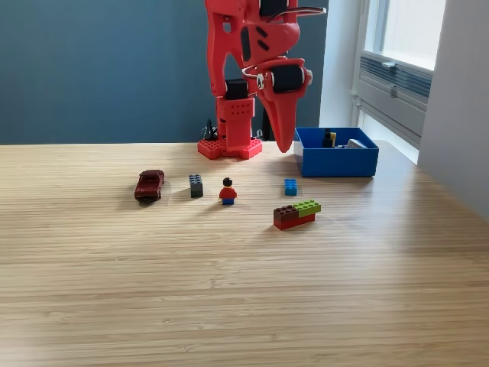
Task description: Grasp a lego block and put it in the bin.
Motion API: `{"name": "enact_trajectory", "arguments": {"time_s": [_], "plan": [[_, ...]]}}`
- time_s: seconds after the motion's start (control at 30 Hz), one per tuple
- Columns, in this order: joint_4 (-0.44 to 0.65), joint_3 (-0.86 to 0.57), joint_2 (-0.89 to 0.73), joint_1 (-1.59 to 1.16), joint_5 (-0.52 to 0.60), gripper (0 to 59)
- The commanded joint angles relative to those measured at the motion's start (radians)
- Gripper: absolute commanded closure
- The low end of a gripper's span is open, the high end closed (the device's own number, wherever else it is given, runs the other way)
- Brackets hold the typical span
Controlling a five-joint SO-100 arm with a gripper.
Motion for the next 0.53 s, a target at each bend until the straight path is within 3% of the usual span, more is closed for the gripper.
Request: {"name": "enact_trajectory", "arguments": {"time_s": [0.03,0.53], "plan": [[-0.014,-0.002,0.063,0.005,-0.011,58.5],[-0.012,0.021,0.063,0.000,0.023,58.5]]}}
